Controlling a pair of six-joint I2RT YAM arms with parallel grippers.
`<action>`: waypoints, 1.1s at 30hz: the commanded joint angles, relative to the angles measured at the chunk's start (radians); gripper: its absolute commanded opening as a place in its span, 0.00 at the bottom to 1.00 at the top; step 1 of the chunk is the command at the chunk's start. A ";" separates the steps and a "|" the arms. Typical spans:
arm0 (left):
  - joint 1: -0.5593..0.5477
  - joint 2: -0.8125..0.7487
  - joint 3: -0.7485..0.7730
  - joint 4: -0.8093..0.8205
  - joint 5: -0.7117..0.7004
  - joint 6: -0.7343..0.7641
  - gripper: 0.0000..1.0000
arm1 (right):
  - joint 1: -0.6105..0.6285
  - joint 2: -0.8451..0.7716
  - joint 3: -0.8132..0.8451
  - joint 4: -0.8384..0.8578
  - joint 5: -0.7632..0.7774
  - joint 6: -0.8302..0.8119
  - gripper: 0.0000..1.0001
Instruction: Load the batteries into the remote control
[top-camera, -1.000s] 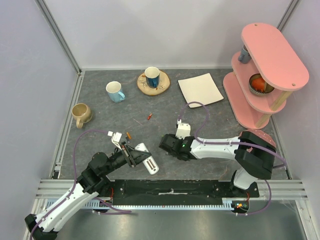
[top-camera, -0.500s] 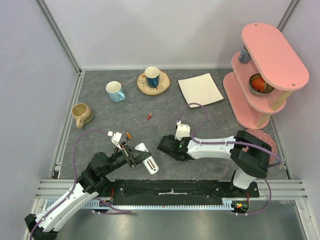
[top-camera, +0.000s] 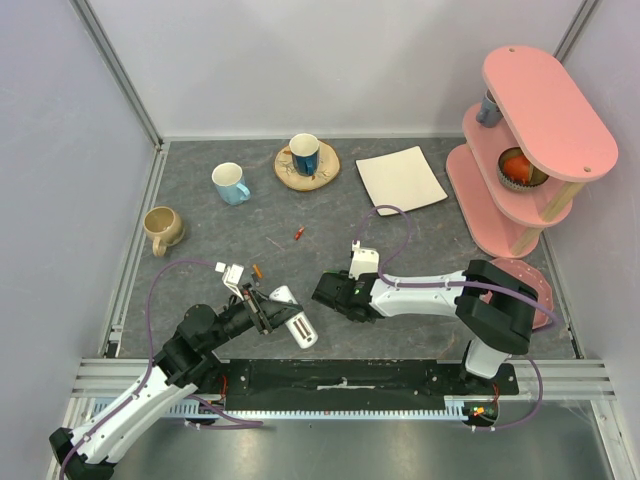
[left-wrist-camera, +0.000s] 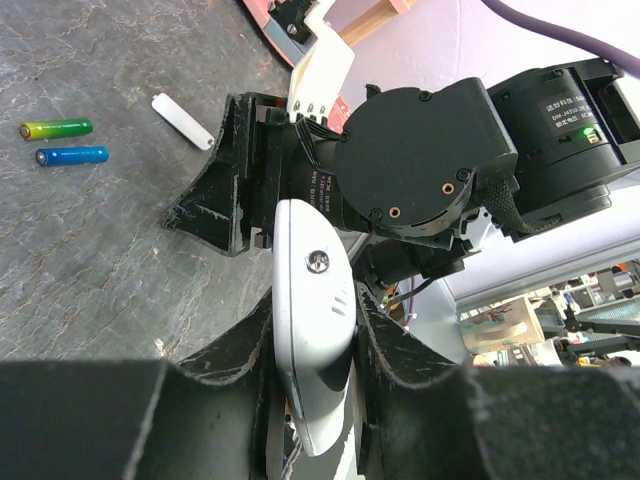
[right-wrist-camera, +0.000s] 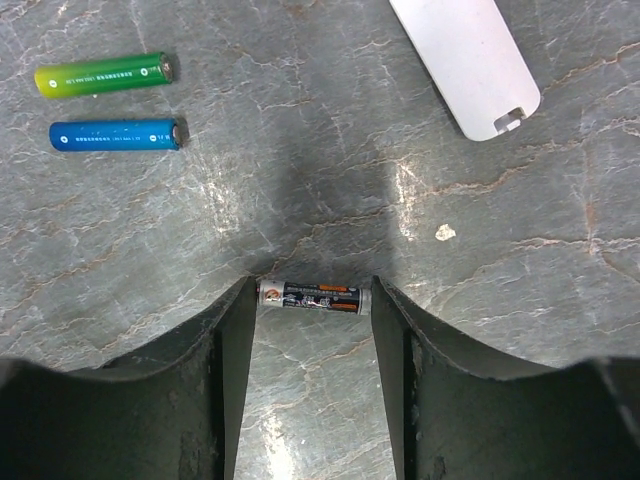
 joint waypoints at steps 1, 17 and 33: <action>0.004 -0.007 -0.047 0.025 -0.009 -0.021 0.02 | 0.007 0.040 0.006 0.003 -0.016 0.055 0.54; 0.004 -0.026 -0.047 0.013 -0.009 -0.023 0.02 | 0.015 -0.297 0.030 0.191 -0.068 -1.021 0.00; 0.004 -0.040 -0.041 0.001 -0.012 -0.007 0.02 | -0.092 -0.190 0.037 0.206 -0.375 -1.650 0.00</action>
